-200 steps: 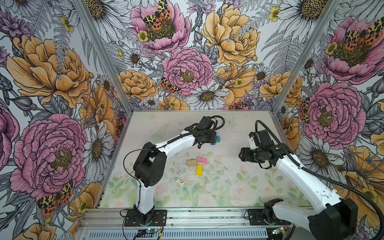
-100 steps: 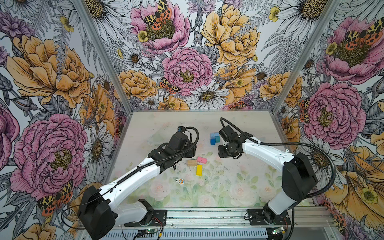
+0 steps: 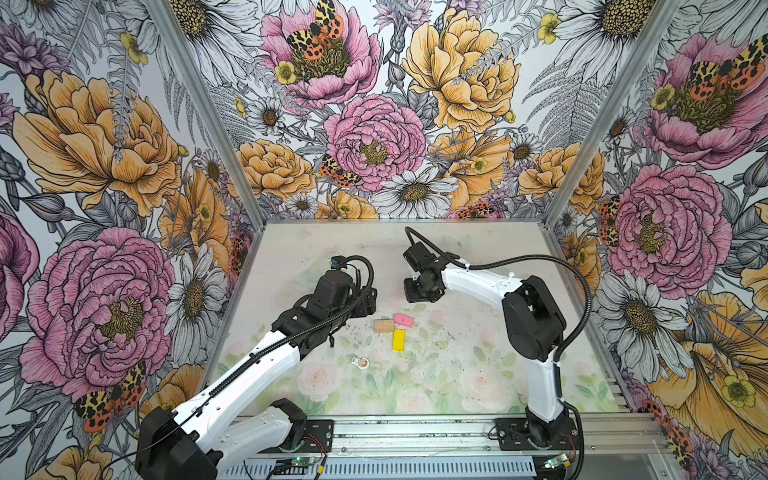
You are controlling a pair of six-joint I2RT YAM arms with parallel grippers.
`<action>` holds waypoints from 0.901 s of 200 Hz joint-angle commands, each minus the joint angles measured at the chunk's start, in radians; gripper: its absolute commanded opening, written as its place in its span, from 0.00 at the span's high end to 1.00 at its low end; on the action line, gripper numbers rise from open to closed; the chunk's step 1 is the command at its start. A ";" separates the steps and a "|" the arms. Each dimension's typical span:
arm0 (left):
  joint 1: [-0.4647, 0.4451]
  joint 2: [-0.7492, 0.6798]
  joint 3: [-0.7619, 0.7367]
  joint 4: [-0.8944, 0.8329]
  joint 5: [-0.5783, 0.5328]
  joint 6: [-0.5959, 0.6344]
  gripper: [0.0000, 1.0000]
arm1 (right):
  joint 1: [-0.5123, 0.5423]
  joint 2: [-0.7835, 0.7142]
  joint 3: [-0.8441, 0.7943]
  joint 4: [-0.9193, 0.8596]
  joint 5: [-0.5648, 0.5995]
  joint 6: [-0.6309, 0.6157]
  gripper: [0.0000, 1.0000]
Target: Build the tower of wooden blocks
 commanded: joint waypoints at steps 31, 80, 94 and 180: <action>0.013 0.028 0.038 0.021 0.039 0.024 0.22 | -0.015 0.095 0.118 -0.042 0.039 -0.022 0.63; 0.014 0.027 0.046 0.021 0.035 0.024 0.22 | -0.043 0.116 0.153 -0.068 0.070 -0.045 0.63; 0.015 0.031 0.049 0.021 0.034 0.025 0.22 | -0.051 0.126 0.164 -0.075 0.070 -0.051 0.63; 0.018 0.045 0.056 0.022 0.033 0.027 0.23 | -0.072 0.163 0.205 -0.089 0.060 -0.069 0.63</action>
